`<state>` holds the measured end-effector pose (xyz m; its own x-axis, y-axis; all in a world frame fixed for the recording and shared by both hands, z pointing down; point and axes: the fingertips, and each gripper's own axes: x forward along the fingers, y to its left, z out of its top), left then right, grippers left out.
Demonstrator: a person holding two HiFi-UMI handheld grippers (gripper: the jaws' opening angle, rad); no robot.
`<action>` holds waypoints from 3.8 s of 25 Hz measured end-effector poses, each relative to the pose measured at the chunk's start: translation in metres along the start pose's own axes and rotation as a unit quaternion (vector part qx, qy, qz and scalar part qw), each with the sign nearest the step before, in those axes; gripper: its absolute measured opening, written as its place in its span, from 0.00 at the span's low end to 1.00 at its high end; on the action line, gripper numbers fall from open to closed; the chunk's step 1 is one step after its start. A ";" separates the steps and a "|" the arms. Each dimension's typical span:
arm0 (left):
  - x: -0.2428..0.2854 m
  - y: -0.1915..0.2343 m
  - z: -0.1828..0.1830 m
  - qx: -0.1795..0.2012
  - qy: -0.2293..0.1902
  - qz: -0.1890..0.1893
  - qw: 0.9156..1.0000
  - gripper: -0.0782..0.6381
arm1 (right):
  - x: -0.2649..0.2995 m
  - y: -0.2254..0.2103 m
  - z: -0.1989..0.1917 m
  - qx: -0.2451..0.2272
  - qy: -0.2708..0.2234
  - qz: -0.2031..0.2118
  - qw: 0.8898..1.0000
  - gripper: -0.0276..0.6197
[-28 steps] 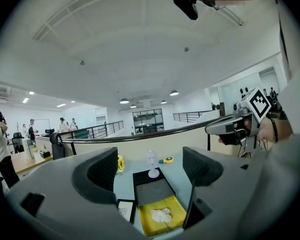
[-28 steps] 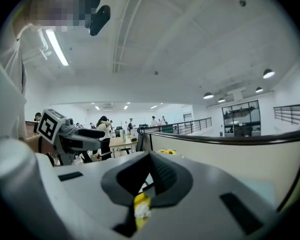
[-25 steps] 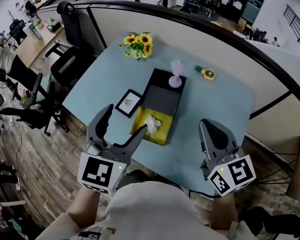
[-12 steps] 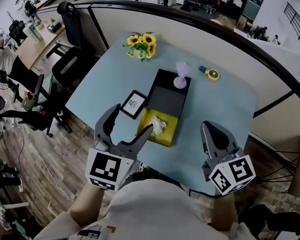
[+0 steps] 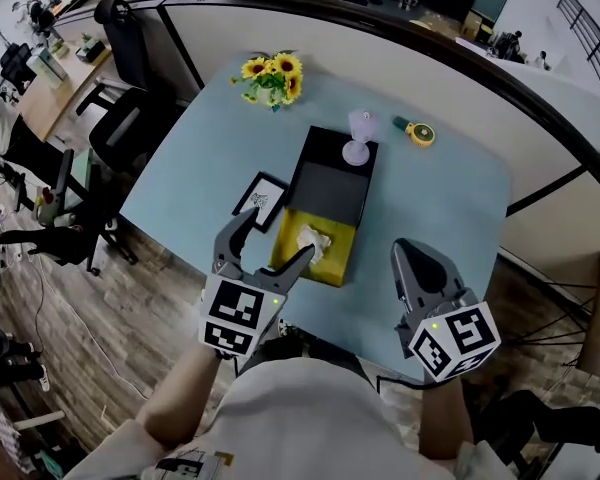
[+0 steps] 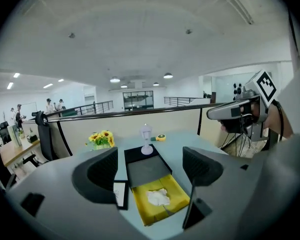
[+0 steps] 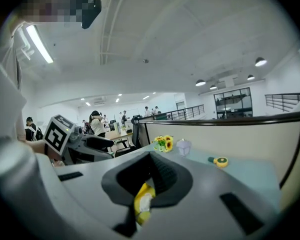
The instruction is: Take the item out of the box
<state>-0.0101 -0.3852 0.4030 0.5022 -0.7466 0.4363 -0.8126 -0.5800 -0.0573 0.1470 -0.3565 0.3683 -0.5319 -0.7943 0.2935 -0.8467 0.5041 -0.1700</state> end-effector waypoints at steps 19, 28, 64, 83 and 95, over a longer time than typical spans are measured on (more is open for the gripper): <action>0.127 -0.011 -0.187 -0.095 0.189 -0.072 0.975 0.66 | 0.061 0.000 -0.104 0.031 0.118 -0.015 0.992 0.05; 0.171 -0.034 -0.246 -0.101 0.270 -0.113 0.951 0.66 | 0.079 0.001 -0.126 0.062 0.133 -0.003 0.989 0.05; 0.027 0.028 0.001 0.037 -0.005 -0.051 0.998 0.30 | 0.020 0.016 0.050 -0.034 -0.050 -0.033 0.998 0.05; -0.119 0.041 0.130 0.074 -0.224 0.019 0.972 0.30 | -0.071 0.071 0.133 -0.103 -0.166 -0.051 0.979 0.05; -0.108 0.037 0.076 0.059 -0.168 0.027 0.984 0.30 | -0.051 0.071 0.074 -0.108 -0.080 -0.026 0.990 0.05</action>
<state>-0.0716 -0.3510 0.2859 0.5456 -0.8309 0.1094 -0.8102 -0.5563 -0.1846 0.1128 -0.3055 0.2718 -0.4968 -0.8565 0.1399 -0.8600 0.5075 0.0527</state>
